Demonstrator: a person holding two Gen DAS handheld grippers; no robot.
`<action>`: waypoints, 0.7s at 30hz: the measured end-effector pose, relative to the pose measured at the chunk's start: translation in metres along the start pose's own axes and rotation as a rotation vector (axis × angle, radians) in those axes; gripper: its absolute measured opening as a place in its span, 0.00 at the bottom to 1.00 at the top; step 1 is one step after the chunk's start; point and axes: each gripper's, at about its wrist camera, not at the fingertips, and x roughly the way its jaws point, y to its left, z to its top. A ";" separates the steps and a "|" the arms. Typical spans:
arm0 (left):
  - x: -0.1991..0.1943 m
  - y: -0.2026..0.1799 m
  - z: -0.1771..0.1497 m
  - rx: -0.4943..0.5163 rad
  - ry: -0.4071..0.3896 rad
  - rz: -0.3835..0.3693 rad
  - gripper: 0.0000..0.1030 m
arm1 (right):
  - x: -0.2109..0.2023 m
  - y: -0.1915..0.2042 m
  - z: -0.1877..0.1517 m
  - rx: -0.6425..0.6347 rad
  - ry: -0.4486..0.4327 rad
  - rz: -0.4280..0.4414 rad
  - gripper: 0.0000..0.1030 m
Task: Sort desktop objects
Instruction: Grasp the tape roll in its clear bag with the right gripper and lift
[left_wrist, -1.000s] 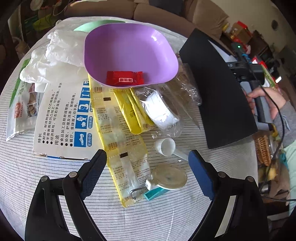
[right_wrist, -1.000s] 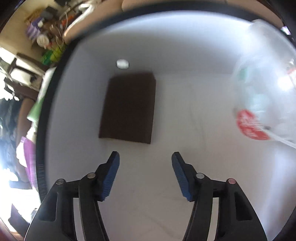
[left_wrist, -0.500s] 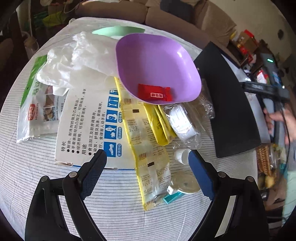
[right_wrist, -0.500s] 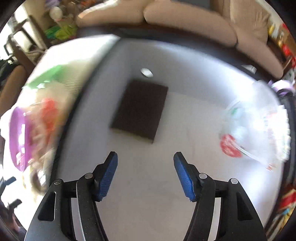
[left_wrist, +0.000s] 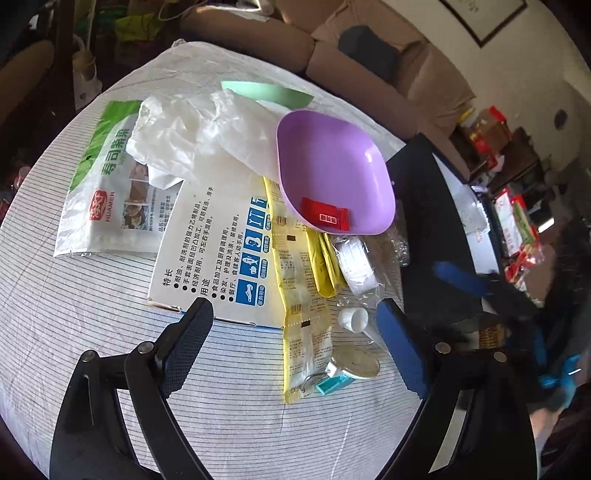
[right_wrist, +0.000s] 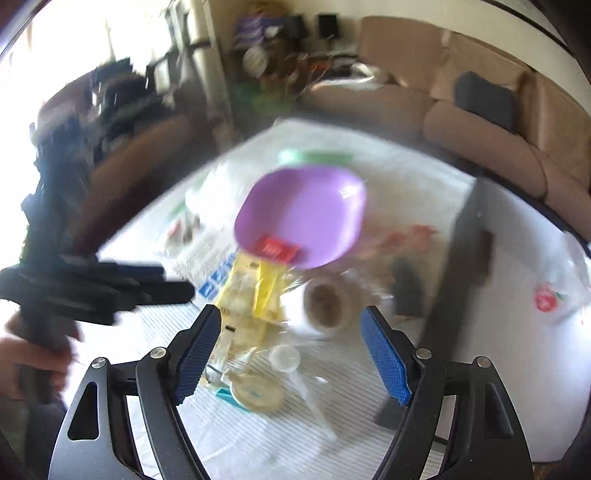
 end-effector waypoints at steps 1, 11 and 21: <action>-0.003 0.002 0.000 -0.001 0.002 -0.003 0.87 | 0.016 0.008 -0.002 -0.027 0.023 -0.028 0.75; -0.011 0.014 0.003 -0.011 0.011 -0.027 0.87 | 0.065 0.009 -0.005 -0.069 0.063 -0.096 0.37; -0.003 -0.006 -0.010 0.042 0.056 -0.047 0.87 | 0.003 -0.018 -0.027 0.104 0.085 0.055 0.09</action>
